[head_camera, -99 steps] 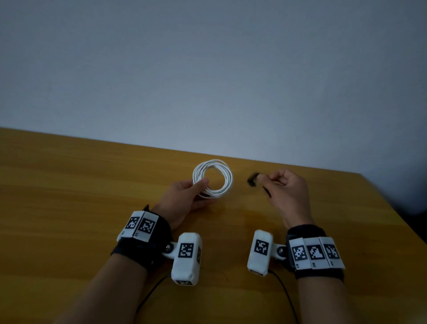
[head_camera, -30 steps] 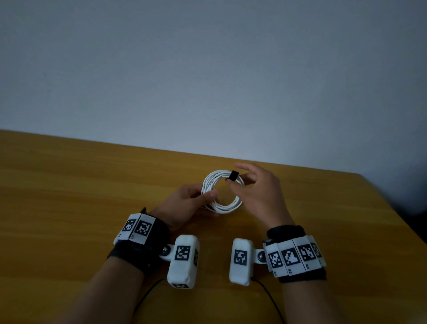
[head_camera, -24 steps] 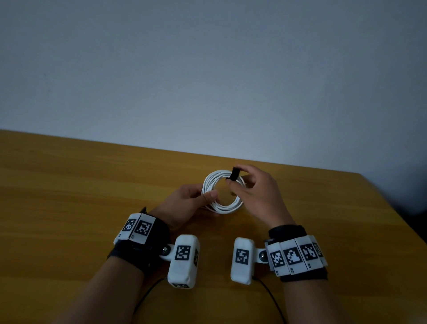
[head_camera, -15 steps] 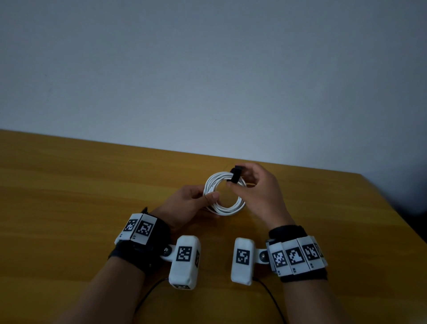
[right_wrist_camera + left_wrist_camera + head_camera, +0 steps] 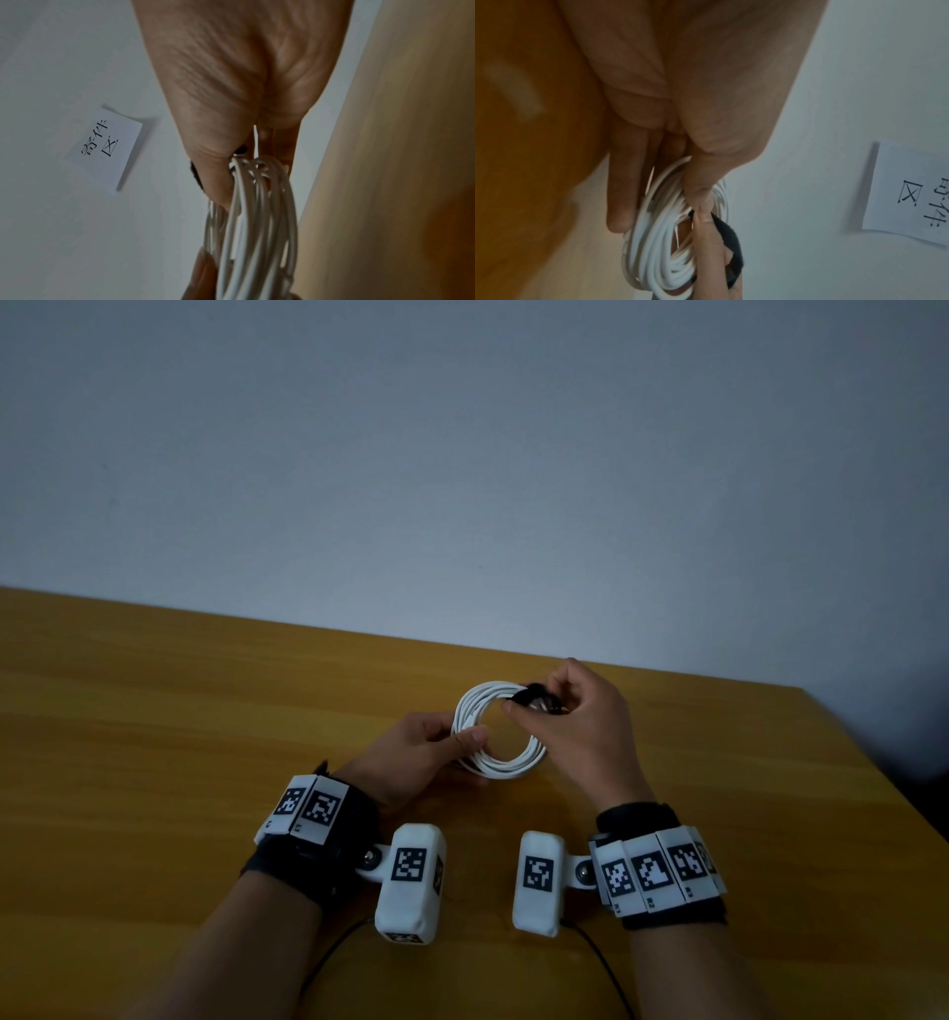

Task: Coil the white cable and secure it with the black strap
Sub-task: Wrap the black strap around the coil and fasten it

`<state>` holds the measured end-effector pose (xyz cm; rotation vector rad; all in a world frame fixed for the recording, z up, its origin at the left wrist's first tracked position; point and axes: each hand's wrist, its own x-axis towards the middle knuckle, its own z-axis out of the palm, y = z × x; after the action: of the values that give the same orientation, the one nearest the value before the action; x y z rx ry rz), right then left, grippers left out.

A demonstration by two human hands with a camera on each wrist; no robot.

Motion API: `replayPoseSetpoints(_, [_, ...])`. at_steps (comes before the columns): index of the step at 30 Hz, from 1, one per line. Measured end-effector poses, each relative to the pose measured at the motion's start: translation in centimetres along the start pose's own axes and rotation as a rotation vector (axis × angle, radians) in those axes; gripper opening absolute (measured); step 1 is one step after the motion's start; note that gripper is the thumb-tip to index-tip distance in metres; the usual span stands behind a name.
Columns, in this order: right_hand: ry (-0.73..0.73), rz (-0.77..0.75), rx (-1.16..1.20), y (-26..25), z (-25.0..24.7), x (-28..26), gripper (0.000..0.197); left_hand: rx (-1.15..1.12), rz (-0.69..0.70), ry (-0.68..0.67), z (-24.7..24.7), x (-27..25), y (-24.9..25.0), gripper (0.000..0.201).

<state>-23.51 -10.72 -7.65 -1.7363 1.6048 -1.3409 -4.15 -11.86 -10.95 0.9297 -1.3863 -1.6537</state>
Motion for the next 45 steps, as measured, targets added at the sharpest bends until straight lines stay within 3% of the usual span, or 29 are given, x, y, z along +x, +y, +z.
replayPoseSetpoints(10, [-0.027,-0.024,0.054,-0.7,-0.4,-0.2,0.05,-0.053,-0.005,0.013,0.0,-0.1,0.0,0.035])
replayPoseSetpoints(14, [0.009,0.057,0.127,-0.6,-0.3,0.1,0.034,-0.058,-0.01,0.016,0.2,-0.2,0.2,0.031])
replayPoseSetpoints(18, [-0.015,0.151,0.198,-1.0,-0.3,0.2,0.018,-0.055,0.003,0.014,0.1,-0.2,0.3,0.043])
replayPoseSetpoints(25, [-0.106,0.264,0.373,-0.7,-0.9,0.3,0.008,-0.015,0.013,0.007,0.0,-0.3,0.2,0.041])
replayPoseSetpoints(36, [-0.114,0.321,0.615,0.0,-0.6,0.7,0.04,0.051,0.023,0.001,0.0,-0.3,0.2,0.042])
replayPoseSetpoints(45, [-0.111,0.301,0.573,-0.1,-0.7,0.8,0.022,-0.011,-0.011,-0.012,0.1,-0.4,0.4,0.035])
